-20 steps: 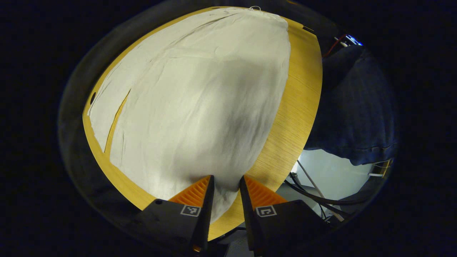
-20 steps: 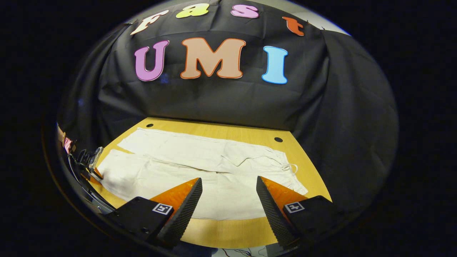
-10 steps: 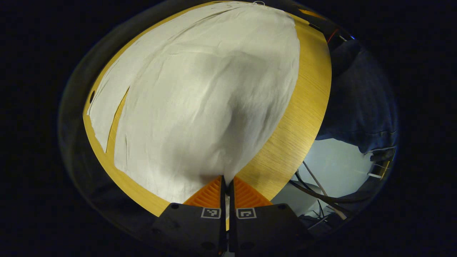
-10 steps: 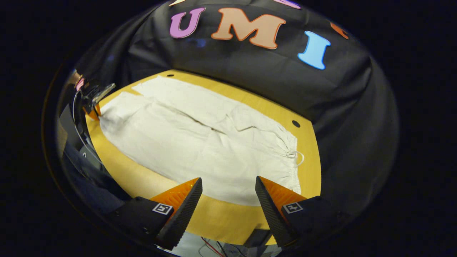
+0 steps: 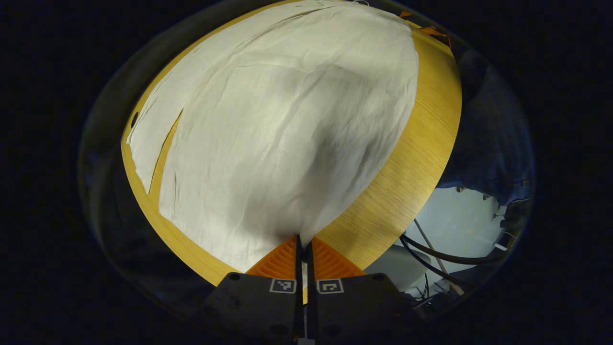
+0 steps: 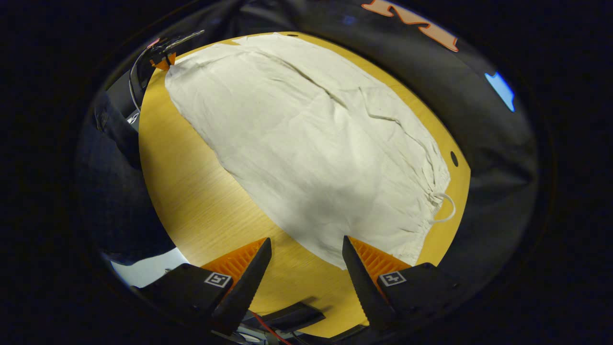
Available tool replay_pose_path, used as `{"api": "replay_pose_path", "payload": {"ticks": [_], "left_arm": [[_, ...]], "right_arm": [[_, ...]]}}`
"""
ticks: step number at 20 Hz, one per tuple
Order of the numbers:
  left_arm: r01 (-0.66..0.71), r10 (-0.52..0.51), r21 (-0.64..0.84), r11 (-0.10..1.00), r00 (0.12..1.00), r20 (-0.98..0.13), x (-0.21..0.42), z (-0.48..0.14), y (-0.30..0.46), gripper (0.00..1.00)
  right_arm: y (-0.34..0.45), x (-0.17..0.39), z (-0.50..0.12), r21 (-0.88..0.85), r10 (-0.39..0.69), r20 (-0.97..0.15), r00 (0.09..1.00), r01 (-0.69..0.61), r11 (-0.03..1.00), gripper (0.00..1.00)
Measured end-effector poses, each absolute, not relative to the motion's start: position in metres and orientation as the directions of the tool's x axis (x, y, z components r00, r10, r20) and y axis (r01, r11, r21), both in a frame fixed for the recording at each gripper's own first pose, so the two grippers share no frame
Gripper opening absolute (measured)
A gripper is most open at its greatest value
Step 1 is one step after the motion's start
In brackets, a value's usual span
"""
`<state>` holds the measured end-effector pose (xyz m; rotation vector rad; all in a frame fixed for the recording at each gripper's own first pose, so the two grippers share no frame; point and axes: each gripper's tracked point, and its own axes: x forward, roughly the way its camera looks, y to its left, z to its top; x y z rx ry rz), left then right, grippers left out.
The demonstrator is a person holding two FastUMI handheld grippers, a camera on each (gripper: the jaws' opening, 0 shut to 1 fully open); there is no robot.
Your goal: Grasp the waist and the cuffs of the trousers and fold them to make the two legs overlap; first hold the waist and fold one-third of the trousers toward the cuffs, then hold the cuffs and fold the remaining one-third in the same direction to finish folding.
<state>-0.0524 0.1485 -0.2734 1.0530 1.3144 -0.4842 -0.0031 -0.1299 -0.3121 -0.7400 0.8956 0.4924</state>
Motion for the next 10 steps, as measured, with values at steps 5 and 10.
{"api": "replay_pose_path", "payload": {"ticks": [5,10], "left_arm": [[0.795,0.267,0.339,0.503,0.23,-0.936,-0.052,-0.274,0.149,0.01],[0.803,0.274,0.343,0.487,0.232,-0.933,-0.052,-0.274,0.149,0.01]], "right_arm": [[-0.123,-0.002,-0.326,-0.245,0.127,-0.894,0.43,-0.706,0.665,0.94],[-0.12,-0.004,-0.329,-0.183,0.136,-0.919,0.369,-0.707,0.683,0.8]]}}
